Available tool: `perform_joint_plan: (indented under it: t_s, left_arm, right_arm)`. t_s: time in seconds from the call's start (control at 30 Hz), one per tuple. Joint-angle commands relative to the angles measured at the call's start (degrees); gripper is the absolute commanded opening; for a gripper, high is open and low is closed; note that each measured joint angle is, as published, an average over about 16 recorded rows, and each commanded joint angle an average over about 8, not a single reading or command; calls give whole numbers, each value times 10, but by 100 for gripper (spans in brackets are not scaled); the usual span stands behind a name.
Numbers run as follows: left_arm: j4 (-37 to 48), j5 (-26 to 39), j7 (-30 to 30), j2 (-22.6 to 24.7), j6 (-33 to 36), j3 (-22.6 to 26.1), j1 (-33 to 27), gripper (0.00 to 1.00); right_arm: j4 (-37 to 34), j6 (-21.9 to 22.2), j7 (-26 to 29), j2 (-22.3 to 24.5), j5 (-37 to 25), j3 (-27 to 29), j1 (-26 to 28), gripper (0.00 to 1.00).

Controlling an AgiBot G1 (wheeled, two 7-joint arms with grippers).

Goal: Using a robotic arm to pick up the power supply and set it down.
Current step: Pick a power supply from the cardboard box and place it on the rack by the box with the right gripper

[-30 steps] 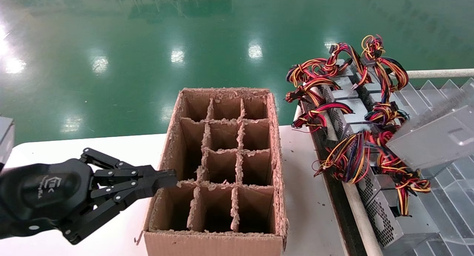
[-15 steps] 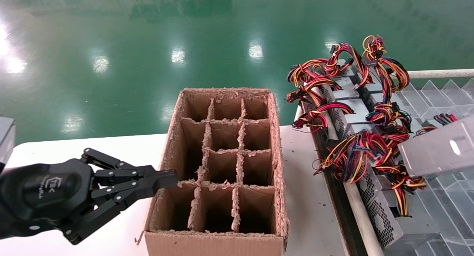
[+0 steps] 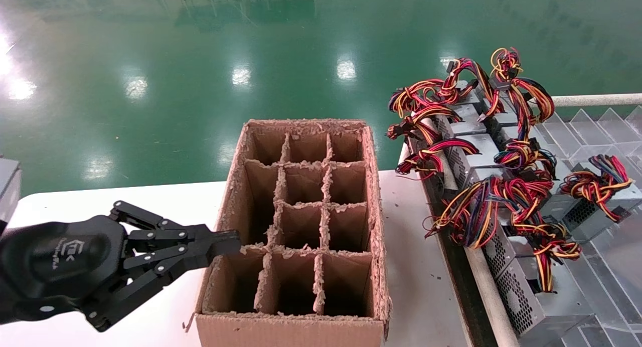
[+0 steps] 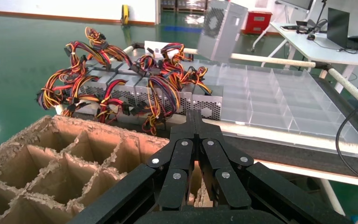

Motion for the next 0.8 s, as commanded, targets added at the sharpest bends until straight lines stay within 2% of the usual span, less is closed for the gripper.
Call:
perform_joint_plan:
  t_s: [0.03, 0.2, 0.37, 0.57, 0.8]
  left_arm:
    - [0, 0, 0, 0, 0, 0, 0, 0]
    - [0, 0, 0, 0, 0, 0, 0, 0]
    - [0, 0, 0, 0, 0, 0, 0, 0]
    - [0, 0, 0, 0, 0, 0, 0, 0]
    - [0, 0, 0, 0, 0, 0, 0, 0]
  right_arm:
    - [0, -7, 4, 15, -4, 5, -2, 0]
    - [1, -12, 9, 39, -20, -13, -6, 0]
    - [0, -4, 1, 33, -33, -64, 3, 0]
    - [-2, 31, -19, -12, -41, -130, 13, 0]
    - [-9, 85, -50, -95, -25, -201, 20, 0]
